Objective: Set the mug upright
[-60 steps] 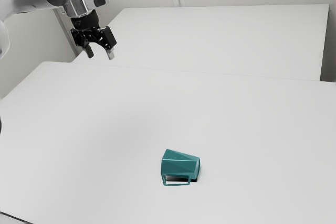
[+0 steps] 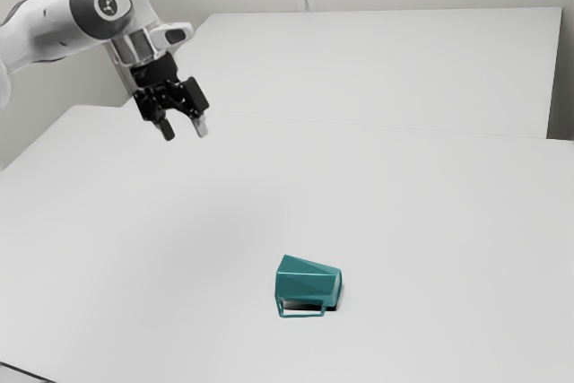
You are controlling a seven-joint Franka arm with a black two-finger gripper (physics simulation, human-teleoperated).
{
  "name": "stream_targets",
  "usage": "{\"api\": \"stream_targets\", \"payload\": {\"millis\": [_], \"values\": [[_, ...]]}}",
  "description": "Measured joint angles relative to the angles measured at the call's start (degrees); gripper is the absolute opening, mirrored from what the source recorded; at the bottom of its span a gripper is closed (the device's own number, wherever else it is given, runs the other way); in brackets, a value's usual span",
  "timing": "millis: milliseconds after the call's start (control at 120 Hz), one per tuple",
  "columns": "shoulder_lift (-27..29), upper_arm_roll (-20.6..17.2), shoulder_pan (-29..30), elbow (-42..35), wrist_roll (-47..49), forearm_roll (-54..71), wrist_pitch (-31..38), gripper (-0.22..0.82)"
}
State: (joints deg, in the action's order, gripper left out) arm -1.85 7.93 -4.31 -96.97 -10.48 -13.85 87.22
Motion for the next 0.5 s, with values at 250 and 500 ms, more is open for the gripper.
{"api": "stream_targets", "payload": {"millis": [250,500], "values": [[5.6,0.0,0.9,-16.9,-2.9,-14.1,6.5,0.6],[9.0,0.0,0.4,-31.5,-8.4,-25.1,17.2,0.6]]}}
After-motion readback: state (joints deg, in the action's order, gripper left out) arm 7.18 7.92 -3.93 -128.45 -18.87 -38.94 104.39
